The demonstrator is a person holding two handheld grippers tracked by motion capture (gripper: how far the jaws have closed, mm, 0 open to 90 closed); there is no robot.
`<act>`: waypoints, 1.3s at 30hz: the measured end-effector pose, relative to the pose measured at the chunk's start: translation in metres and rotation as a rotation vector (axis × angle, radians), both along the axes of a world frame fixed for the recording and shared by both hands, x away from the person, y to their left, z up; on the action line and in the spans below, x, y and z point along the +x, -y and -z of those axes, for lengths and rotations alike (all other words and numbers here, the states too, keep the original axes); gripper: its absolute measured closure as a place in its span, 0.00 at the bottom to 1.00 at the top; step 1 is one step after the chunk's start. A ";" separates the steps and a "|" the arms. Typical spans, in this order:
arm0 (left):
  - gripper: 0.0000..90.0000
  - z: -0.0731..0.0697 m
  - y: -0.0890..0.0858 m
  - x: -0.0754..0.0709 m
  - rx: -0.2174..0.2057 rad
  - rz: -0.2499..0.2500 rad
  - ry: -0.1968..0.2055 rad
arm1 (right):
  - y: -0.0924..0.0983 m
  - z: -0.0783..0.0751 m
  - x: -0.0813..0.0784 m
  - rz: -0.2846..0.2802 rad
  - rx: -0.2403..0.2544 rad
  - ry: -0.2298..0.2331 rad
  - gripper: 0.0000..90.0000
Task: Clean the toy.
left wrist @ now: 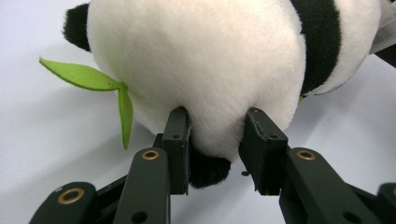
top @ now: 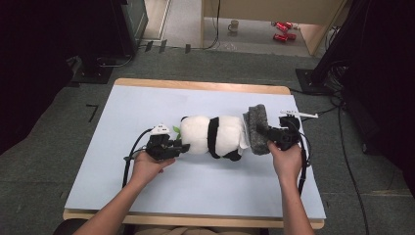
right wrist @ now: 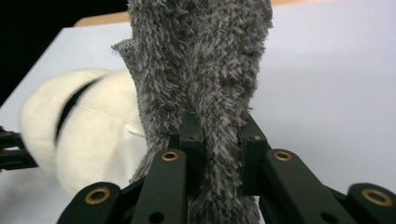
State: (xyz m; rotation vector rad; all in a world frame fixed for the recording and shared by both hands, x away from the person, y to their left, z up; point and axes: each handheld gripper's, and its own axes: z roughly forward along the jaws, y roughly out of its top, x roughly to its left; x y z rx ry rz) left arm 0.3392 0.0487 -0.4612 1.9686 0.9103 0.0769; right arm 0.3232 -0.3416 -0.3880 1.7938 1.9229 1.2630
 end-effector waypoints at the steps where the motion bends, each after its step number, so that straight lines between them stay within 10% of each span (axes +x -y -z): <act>1: 0.72 0.000 0.000 0.000 -0.003 -0.003 0.003 | -0.003 -0.002 0.000 -0.009 -0.001 0.006 0.86; 23: 0.71 0.002 -0.001 -0.002 0.002 0.010 0.012 | -0.027 0.035 0.015 -0.056 -0.079 -0.028 0.86; 39: 0.72 -0.002 -0.001 0.005 0.018 0.002 -0.010 | -0.028 0.072 0.014 -0.056 -0.037 -0.197 0.87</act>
